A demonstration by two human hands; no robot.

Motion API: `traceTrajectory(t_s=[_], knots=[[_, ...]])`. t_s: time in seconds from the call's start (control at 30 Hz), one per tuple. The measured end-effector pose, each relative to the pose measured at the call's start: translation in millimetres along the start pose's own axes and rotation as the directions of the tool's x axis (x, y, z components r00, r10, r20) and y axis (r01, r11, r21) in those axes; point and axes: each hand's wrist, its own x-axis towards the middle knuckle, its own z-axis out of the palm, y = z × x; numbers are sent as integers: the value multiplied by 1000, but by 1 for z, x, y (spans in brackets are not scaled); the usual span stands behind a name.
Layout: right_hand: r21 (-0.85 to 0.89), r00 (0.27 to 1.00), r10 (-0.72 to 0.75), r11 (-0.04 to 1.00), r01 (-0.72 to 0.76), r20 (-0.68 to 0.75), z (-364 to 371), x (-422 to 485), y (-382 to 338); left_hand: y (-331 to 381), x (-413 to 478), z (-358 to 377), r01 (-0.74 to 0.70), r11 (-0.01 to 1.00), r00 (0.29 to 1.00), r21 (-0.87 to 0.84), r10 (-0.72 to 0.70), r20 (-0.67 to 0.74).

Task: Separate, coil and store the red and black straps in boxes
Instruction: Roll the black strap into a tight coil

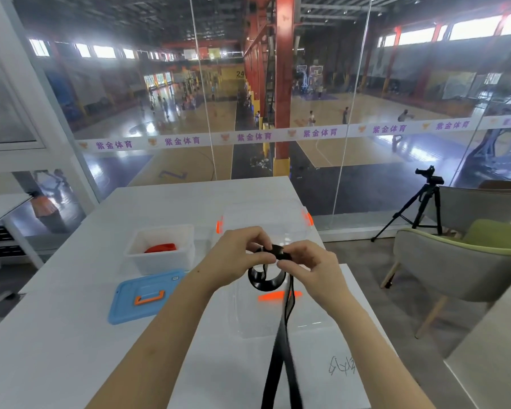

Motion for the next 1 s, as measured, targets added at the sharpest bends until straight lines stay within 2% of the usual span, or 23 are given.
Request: traceTrajectory(t_s=[0.17,0.3,0.4,0.47,0.6,0.7,0.77,0.83,0.9,1.0], knots=[[179,993,44,984,-23,-111,5,-3,2,-2,0,12,-94,986,993,-137,83,-85],[218,996,38,976,-19,-82,4,-5,2,-1,0,18,-86,933,970,-350,-1,-242],[236,992,52,971,-23,-118,3,-5,1,1,0,21,-89,891,961,-446,-41,-272],[255,986,63,967,-22,-154,0,-2,0,-2,0,18,-79,908,974,-412,-18,-226],[224,989,38,975,-5,-145,-7,6,1,-15,-1,3,-7,983,996,-185,-10,-94],[13,993,-89,996,91,-79,-11,12,0,-11,-1,-3,10,997,1000,-79,-12,-18],[-145,980,-198,970,193,-18,-13,16,-2,-2,0,-6,27,998,1000,-48,-26,14],[-217,966,-258,942,257,27,-14,19,-5,5,3,-9,35,999,999,5,-36,33],[-210,969,-245,946,247,32,-13,20,-9,10,4,-11,7,1000,998,23,-9,59],[-39,995,-101,994,101,-2,-11,17,-13,15,1,-10,-30,999,999,-40,31,33]])
